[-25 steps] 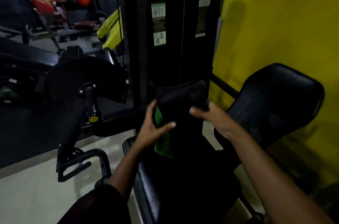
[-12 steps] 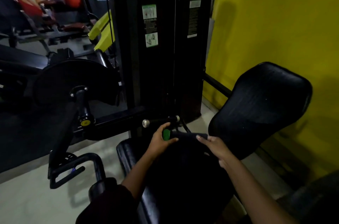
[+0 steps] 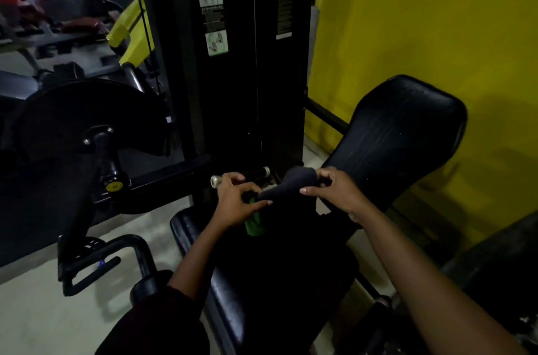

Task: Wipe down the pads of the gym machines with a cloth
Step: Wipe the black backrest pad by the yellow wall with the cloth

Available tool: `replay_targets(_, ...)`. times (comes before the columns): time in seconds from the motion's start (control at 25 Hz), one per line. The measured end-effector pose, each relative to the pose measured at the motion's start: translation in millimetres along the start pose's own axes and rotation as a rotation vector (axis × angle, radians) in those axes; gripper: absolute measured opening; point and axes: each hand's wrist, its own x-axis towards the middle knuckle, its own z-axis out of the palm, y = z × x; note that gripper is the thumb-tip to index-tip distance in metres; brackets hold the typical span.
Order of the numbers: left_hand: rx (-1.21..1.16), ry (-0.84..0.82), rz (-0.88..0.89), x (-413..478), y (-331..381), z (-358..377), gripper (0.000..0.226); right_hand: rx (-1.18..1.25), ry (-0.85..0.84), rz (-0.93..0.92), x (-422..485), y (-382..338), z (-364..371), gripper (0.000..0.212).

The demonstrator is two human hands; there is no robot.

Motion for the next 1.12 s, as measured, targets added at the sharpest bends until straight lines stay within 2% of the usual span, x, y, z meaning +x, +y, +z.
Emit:
replay_targets(0.08,-0.221,-0.164,0.084,-2,11,-9,0.019,-0.006,0.056,-0.126,0,-5,-5,0.036)
replay_targets(0.16,-0.414,-0.312,0.056,0,33,-12,0.030,0.067,-0.016,-0.179,2,-12,-10,0.023)
replay_targets(0.24,-0.402,-0.379,-0.006,5,54,-1,0.045,0.106,-0.077,-0.197,10,-13,-10,0.020)
replay_targets(0.32,-0.454,-0.340,-0.091,7,69,17,0.034,0.040,0.073,-0.219,20,-3,-5,0.032)
replay_targets(0.4,-0.637,-0.225,-0.234,10,73,33,0.025,-0.011,0.279,-0.271,14,16,1,0.045)
replay_targets(0.48,-0.846,-0.171,-0.362,14,78,42,0.023,-0.026,0.300,-0.394,-6,35,13,0.057)
replay_targets(0.56,-0.952,-0.219,-0.445,20,88,47,0.023,-0.090,0.281,-0.519,-22,50,32,0.062)
replay_targets(0.68,-1.017,-0.351,-0.509,35,105,52,0.029,-0.092,0.473,-0.587,-13,62,39,0.053)
replay_targets(0.76,-0.970,-0.363,-0.414,59,109,56,0.029,-0.145,0.545,-0.593,2,61,26,0.046)
replay_targets(0.96,-0.723,-0.354,-0.135,139,94,65,0.033,-0.491,0.647,-0.475,37,65,-43,0.074)
replay_targets(1.12,-0.757,-0.300,-0.022,202,89,92,0.041,-0.836,0.747,-0.367,56,45,-115,0.071)
